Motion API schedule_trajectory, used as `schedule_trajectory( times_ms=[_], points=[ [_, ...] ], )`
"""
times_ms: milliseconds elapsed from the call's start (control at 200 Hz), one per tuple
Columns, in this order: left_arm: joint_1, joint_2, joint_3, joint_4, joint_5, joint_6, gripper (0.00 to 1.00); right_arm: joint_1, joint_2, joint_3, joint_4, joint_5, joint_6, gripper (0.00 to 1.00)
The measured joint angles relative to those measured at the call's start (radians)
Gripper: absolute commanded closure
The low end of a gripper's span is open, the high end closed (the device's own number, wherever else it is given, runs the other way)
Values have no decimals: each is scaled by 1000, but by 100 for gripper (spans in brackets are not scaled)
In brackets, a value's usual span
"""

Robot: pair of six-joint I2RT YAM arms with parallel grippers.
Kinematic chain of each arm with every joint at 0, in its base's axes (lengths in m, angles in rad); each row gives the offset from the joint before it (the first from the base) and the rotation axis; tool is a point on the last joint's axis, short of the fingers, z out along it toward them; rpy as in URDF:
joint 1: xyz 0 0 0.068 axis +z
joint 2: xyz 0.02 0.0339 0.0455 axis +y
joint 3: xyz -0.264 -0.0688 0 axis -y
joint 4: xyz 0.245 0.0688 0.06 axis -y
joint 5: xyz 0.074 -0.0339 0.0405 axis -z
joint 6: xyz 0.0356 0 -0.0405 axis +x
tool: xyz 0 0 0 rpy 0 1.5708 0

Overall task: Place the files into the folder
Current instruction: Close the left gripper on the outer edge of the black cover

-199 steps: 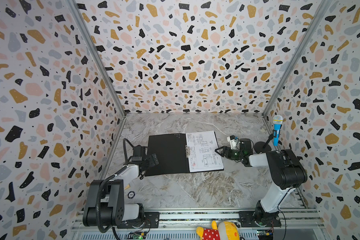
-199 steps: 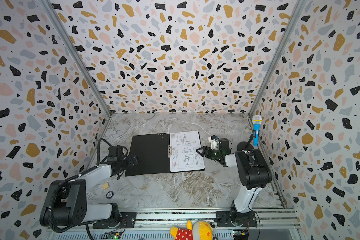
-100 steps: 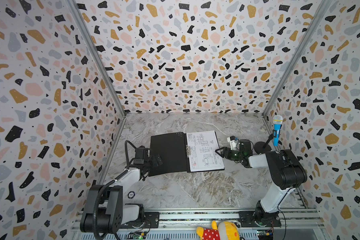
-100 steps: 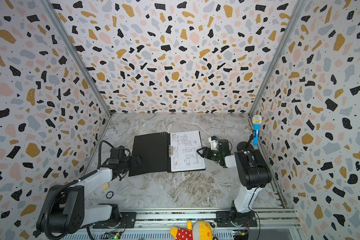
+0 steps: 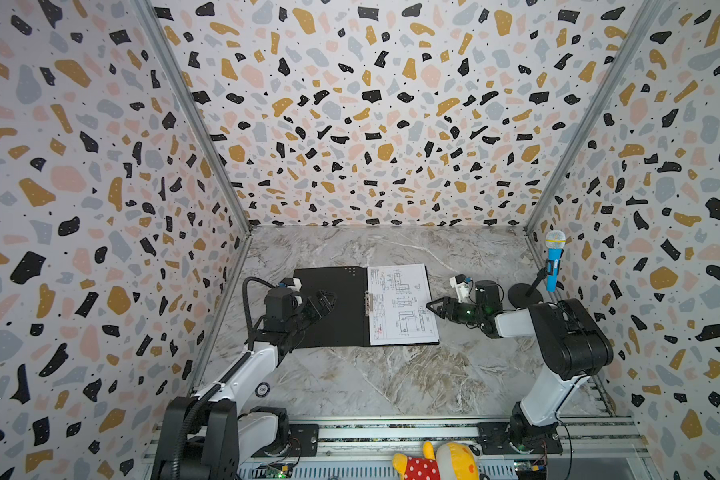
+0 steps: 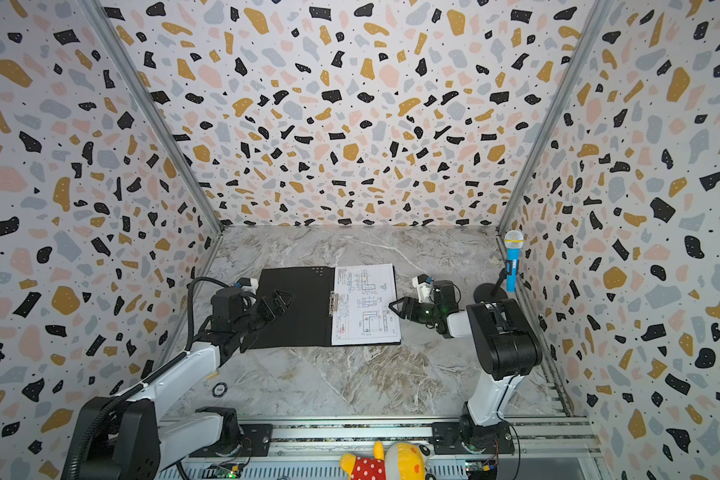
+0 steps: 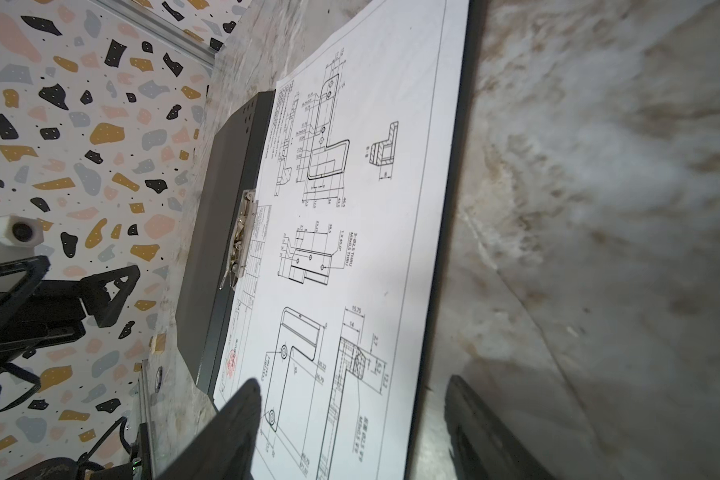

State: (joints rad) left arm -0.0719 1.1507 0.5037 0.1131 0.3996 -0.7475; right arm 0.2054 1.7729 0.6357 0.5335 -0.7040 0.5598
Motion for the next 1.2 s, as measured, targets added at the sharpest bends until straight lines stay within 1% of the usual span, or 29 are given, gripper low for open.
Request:
schedule_trajectory(
  times_ms=[95, 220, 315, 420, 586, 666, 766, 901, 1101, 1201],
  points=[
    [51, 3, 24, -57, -35, 31, 1, 2, -8, 1, -10, 2, -2, 25],
    [122, 40, 60, -124, -116, 95, 0, 3, -17, 1, -18, 1, -2, 24],
    [151, 82, 64, -165, -174, 138, 0, 2, -20, 1, -24, 0, -2, 23],
    [163, 118, 64, -205, -247, 174, 0, -8, -22, 1, -28, -5, -6, 22],
    [163, 128, 64, -223, -354, 217, 0, -39, -22, -3, -37, -46, -16, 22],
    [163, 154, 64, -216, -362, 235, 0, -54, -22, -3, -47, -62, -29, 21],
    [163, 225, 64, -205, -356, 256, 0, -62, -21, 0, -59, -76, -48, 21],
    [126, 281, 82, -161, -365, 290, 0, -68, -15, 6, -70, -95, -68, 21],
    [-14, 340, 117, -109, -388, 302, 0, -85, -5, 15, -80, -123, -83, 22],
    [-58, 372, 140, -95, -401, 299, 0, -104, -5, 22, -97, -123, -94, 23]
  ],
)
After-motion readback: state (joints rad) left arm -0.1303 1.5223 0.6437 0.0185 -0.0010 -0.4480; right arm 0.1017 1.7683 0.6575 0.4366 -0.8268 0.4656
